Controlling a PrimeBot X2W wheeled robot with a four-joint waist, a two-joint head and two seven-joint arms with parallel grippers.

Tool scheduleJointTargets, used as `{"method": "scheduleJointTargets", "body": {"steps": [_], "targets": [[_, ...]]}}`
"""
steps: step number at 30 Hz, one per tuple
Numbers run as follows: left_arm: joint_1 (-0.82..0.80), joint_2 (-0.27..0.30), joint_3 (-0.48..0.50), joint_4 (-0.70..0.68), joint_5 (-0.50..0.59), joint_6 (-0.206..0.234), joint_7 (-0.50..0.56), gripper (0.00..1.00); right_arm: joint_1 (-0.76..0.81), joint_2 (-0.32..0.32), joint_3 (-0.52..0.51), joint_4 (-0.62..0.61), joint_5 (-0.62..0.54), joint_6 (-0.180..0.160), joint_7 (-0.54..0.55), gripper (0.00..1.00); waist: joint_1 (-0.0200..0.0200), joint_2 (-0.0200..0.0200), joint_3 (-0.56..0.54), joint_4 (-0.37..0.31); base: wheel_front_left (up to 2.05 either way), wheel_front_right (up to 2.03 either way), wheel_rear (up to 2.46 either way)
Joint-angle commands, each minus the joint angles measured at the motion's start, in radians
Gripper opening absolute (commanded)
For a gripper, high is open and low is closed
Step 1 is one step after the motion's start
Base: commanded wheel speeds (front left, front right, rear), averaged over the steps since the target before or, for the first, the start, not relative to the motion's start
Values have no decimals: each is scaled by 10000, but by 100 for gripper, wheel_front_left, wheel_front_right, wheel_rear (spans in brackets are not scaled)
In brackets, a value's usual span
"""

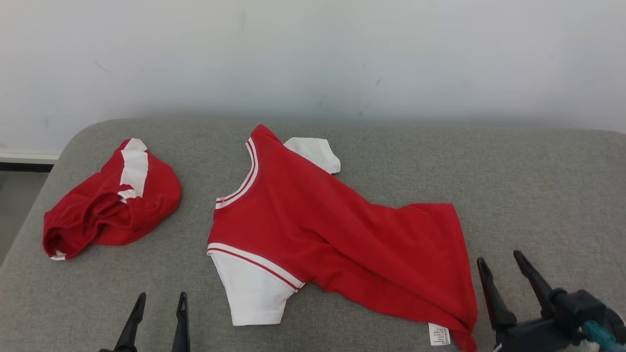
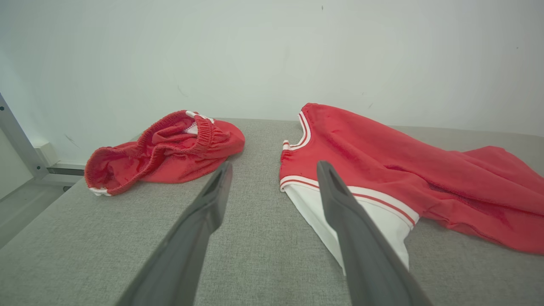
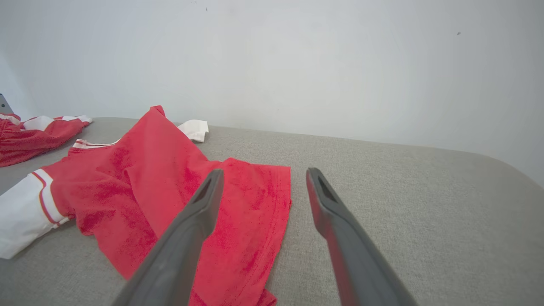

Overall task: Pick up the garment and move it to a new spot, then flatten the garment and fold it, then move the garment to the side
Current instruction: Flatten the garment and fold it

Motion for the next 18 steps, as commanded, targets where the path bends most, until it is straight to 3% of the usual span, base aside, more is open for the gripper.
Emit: {"method": "scheduleJointTargets", "body": {"steps": [1, 8, 18], "targets": [[76, -31, 35, -38, 52, -10, -33, 100, -319, -90, 43, 89, -52, -23, 67, 100, 1, 0, 14, -5, 0, 0, 0], [-228, 6, -93, 34, -4, -12, -33, 100, -2508, -525, 194, 1459, 86, -23, 524, 100, 1, 0, 204, 92, 0, 0, 0], [-586, 69, -346, 167, -171, -2, -33, 100, -4766, -558, 737, 5263, 445, -23, 898, 100, 1, 0, 629, 652, 0, 0, 0]]}}
